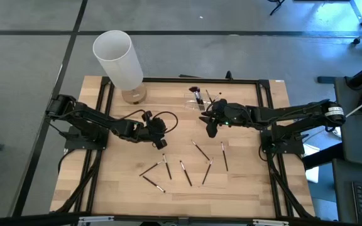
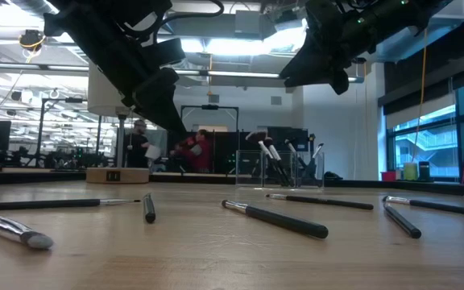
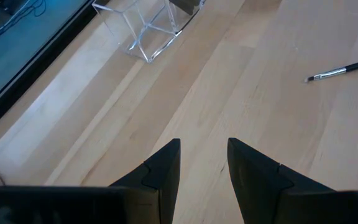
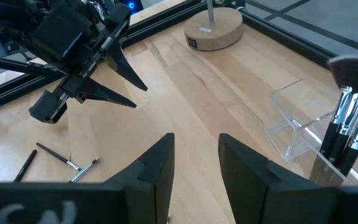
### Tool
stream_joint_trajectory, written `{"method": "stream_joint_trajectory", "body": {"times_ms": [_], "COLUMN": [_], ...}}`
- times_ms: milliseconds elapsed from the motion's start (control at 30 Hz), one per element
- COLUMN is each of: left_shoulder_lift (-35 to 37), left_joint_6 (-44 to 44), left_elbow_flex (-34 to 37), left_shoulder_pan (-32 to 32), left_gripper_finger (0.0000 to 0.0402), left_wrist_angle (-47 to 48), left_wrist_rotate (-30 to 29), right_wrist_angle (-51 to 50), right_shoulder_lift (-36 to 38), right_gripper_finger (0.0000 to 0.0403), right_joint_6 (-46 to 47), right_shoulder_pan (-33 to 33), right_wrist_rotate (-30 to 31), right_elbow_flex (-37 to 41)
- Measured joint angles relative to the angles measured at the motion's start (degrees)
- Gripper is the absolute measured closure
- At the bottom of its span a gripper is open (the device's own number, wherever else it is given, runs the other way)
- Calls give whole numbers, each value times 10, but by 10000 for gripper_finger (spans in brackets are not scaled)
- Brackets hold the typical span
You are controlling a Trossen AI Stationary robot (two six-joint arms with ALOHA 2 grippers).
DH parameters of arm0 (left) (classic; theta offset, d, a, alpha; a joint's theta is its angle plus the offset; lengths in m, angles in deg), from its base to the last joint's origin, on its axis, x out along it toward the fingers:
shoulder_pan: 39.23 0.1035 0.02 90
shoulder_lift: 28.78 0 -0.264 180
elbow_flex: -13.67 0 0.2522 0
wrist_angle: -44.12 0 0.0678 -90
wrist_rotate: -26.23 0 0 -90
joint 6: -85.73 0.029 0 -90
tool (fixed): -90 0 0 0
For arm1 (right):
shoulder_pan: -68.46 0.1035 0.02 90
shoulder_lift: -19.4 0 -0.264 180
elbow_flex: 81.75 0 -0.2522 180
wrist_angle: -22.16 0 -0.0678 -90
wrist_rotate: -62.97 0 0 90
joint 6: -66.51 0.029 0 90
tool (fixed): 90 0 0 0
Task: Put items in baskets/containers
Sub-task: Put the black eyeshadow brush into the transparent organizer
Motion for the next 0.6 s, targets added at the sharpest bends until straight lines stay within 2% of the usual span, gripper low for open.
{"method": "stream_joint_trajectory", "body": {"times_ms": [600], "left_shoulder_lift": [0], "left_joint_6": [0], "left_elbow_flex": [0], "left_shoulder_pan": [0], "left_gripper_finger": [276], "left_wrist_angle": [4], "left_wrist_rotate": [-3], "right_wrist_angle": [0], "right_shoulder_lift": [0], "right_gripper_finger": [279], "right_joint_6": [0], "right_shoulder_pan": [0], "right_wrist_rotate": [0], "right_elbow_flex": [0]}}
